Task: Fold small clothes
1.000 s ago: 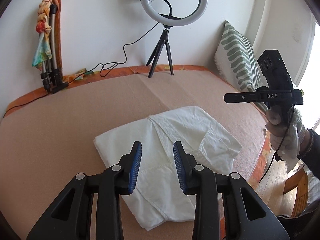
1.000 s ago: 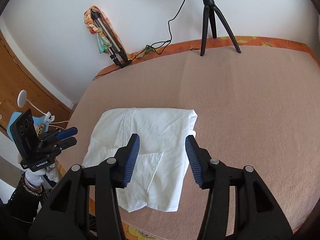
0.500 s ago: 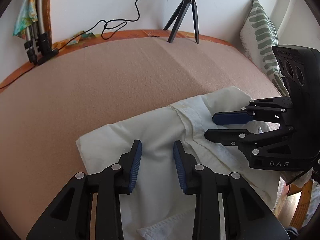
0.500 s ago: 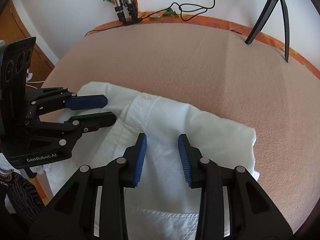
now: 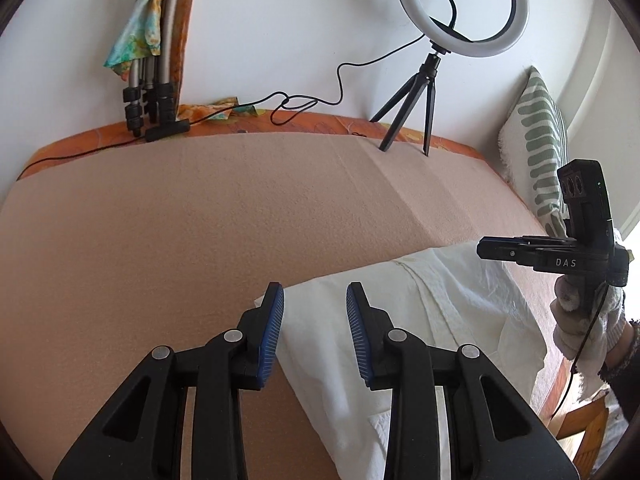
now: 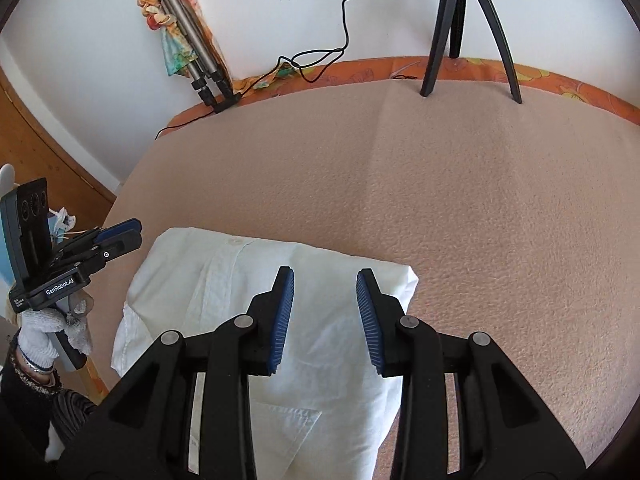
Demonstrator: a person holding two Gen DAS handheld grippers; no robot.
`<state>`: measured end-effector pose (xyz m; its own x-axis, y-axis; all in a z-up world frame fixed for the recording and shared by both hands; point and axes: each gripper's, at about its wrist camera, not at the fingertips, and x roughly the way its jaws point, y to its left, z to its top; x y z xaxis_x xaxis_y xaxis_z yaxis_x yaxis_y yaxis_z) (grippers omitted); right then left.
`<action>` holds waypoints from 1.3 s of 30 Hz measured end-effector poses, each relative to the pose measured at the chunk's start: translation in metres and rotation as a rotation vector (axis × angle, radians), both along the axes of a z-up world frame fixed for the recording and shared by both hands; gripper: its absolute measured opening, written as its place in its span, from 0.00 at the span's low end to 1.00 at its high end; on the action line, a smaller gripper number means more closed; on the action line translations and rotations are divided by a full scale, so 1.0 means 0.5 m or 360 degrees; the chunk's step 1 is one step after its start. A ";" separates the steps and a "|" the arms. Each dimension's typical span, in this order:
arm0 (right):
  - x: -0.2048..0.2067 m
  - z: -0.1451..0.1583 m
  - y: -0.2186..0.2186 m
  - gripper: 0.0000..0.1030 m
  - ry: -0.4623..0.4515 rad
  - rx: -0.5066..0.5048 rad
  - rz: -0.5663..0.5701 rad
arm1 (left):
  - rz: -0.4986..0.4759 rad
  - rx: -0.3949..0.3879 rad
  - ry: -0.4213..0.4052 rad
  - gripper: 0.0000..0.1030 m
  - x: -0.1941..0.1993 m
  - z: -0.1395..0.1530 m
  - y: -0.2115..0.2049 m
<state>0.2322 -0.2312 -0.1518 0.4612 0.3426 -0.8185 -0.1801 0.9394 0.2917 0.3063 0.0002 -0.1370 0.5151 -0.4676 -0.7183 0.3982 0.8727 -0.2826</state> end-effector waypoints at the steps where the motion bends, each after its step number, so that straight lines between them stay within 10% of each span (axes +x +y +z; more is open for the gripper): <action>1: 0.006 -0.007 -0.004 0.35 0.0014 -0.0006 -0.0010 | -0.0011 0.0018 0.0000 0.30 0.004 -0.004 -0.008; 14: 0.040 -0.053 -0.055 0.40 0.0140 -0.0208 -0.0168 | 0.0155 0.0603 -0.0065 0.33 0.040 -0.080 -0.011; 39: -0.271 0.180 -0.035 0.85 -0.0224 -0.0097 -0.0217 | 0.0079 0.0311 -0.0443 0.56 -0.241 0.139 0.029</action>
<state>0.0968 -0.2485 -0.0620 0.6112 0.2209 -0.7600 -0.0852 0.9730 0.2143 0.1858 0.0150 -0.0674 0.7225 -0.3044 -0.6207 0.3922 0.9199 0.0054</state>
